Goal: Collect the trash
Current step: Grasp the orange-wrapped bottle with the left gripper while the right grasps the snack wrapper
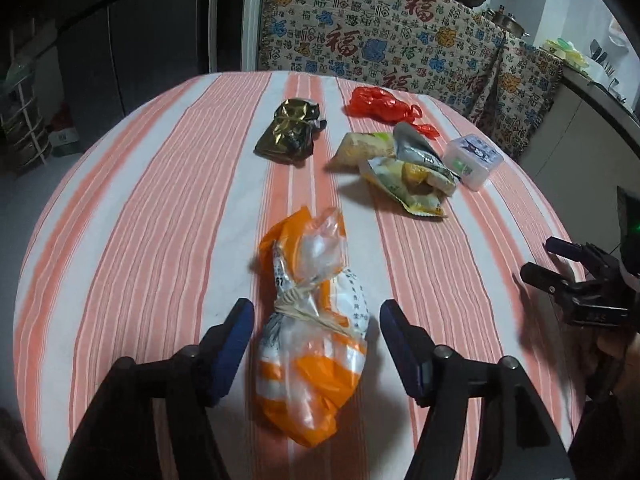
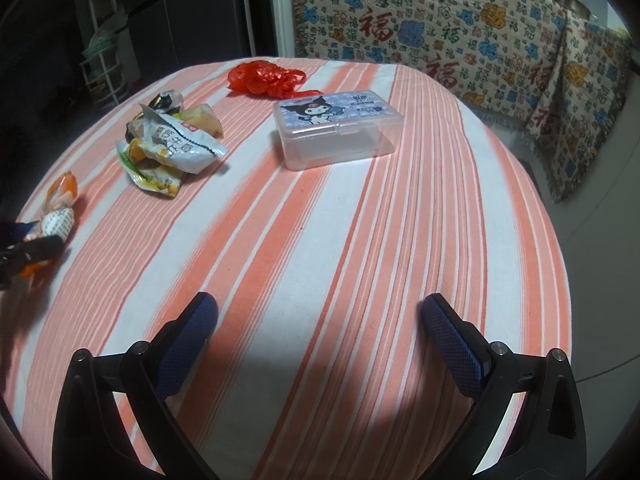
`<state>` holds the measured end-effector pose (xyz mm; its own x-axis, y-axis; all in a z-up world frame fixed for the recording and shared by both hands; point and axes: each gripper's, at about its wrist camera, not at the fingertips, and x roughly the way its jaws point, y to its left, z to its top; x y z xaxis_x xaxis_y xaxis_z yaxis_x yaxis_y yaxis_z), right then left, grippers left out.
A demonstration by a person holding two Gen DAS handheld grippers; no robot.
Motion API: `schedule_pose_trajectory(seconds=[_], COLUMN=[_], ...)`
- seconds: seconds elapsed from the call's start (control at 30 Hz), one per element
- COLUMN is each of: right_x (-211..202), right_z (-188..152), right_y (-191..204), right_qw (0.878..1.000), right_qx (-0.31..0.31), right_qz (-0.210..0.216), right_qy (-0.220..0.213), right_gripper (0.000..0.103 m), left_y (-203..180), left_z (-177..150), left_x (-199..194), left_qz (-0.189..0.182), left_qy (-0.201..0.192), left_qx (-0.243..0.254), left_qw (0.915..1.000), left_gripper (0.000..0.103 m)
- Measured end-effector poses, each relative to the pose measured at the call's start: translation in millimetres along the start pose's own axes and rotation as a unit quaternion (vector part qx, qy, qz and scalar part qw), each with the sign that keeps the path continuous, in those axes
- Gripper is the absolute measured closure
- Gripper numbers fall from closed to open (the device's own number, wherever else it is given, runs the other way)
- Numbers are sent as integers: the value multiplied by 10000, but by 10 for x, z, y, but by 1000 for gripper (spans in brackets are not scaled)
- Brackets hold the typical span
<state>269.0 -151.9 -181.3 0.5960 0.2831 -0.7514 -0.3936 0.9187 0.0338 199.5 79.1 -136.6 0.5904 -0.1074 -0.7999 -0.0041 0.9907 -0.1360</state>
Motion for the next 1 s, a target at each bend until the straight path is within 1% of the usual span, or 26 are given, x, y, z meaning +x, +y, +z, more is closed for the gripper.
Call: schedule_pose_trajectory(seconds=[0.07, 0.13, 0.2, 0.27, 0.33, 0.37, 0.4, 0.47, 0.5, 0.6, 0.63, 0.67, 0.7, 0.73, 0.8, 0.87, 0.93, 1.0], right_x=[-18, 5, 40, 98, 178, 222, 284, 422, 479, 606, 584, 554, 502, 425, 242, 64, -69, -136], right_z=[45, 112, 221, 343, 494, 569, 636, 737, 760, 767, 752, 737, 712, 670, 556, 387, 228, 160], right_y=[96, 228, 412, 585, 718, 770, 826, 951, 982, 1006, 969, 917, 843, 761, 581, 443, 366, 346], right_qw=[9995, 9977, 9946, 9898, 9859, 9836, 9810, 9770, 9757, 9750, 9769, 9796, 9827, 9863, 9901, 9905, 9905, 9896], right_qx=[-156, -413, -813, -1186, -1414, -1506, -1618, -1867, -1942, -1979, -1875, -1696, -1485, -1232, -803, -404, -153, -79], right_qz=[274, 522, 621, 738, 773, 860, 951, 922, 912, 985, 1000, 1067, 1098, 1093, 1155, 1302, 1304, 1297], right_qy=[-102, -102, -195, -298, -446, -496, -489, -458, -450, -238, -243, -168, -100, -68, 2, 178, 413, 617], right_gripper=[1, 1, 1, 1, 1, 1, 1, 1, 4, 28, 46, 62, 72, 78, 81, 82, 82, 82], left_y=[-21, -85, -148, -149, -137, -132, -133, -134, -129, -125, -124, -123, -120, -122, -123, -126, -126, -120], left_z=[-13, -52, -65, -80, -79, -75, -75, -73, -72, -75, -76, -74, -73, -74, -74, -72, -69, -67], left_x=[13, 35, 56, 61, 62, 67, 70, 75, 73, 73, 72, 76, 76, 75, 78, 81, 82, 83], left_qz=[118, 319, 496, 490, 487, 484, 503, 517, 512, 504, 501, 502, 498, 498, 500, 506, 512, 500], left_qy=[-66, -131, -124, -128, -131, -132, -135, -138, -139, -140, -141, -141, -141, -141, -142, -141, -141, -139], left_qx=[137, 389, 548, 523, 512, 497, 496, 499, 498, 493, 491, 493, 492, 492, 493, 497, 505, 498], left_qw=[9998, 9986, 9972, 9973, 9974, 9975, 9974, 9973, 9974, 9974, 9974, 9974, 9974, 9974, 9974, 9974, 9973, 9974], left_gripper=[34, 34, 32, 31, 31, 30, 30, 30, 30, 30, 30, 30, 30, 30, 30, 30, 30, 30])
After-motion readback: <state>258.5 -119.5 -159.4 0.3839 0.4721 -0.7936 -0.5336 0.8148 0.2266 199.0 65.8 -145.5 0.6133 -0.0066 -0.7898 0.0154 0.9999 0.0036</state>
